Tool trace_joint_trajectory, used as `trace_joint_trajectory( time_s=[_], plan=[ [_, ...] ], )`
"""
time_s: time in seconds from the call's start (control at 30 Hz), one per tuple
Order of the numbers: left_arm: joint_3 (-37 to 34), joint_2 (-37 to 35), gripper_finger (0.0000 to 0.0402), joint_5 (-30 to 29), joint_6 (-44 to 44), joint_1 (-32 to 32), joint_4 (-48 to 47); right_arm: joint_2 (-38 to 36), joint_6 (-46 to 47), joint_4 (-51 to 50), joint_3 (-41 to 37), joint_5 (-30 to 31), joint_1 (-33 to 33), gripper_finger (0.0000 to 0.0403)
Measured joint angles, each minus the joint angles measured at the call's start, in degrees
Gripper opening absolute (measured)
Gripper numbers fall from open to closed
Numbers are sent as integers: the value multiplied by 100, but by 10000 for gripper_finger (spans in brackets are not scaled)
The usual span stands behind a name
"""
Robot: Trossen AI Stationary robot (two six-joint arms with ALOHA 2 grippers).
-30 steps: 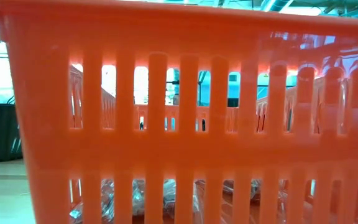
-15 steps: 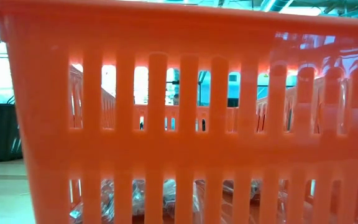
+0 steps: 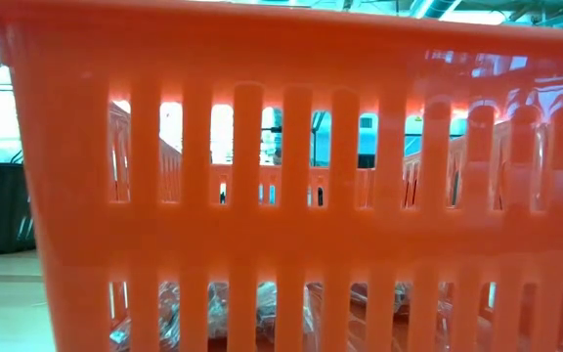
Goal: Pick & Place Travel size toiletries
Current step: Put the cotton pack into the bottom black bin
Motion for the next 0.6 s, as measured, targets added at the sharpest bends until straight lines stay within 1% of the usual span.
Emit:
trace_joint_trajectory(
  time_s=[0.07, 0.1, 0.13, 0.2, 0.27, 0.33, 0.43, 0.5, 0.6],
  plan=[
    [-50, 0, 6, -2, -38, 51, -23, 4, 387, 143, -6, 620, -70, 127],
    [-58, 0, 6, 3, -38, 76, -8, -17, 765, 147, 3, 748, -107, 113],
    [-58, 0, 6, 2, -40, 92, -5, -37, 1083, 80, 14, 755, -135, 100],
    [-58, 0, 6, 2, -40, 119, -5, -43, 1252, -320, 20, 409, -130, 77],
    [-58, 0, 6, 2, -37, 134, -5, -8, 1035, -770, 1, -46, -69, 61],
    [-58, 0, 6, 5, -37, 133, -5, 2, 777, -1029, -6, -717, 15, 50],
    [-58, 0, 6, 35, -35, 131, -5, -17, 404, -1053, 5, -1722, 120, 39],
    [-58, 0, 6, 35, -35, 131, -5, -11, 8, -969, 5, -1980, 165, 33],
    [-58, 0, 6, 35, -34, 131, -5, -17, -612, -610, 5, -2028, 210, 25]
  ],
)
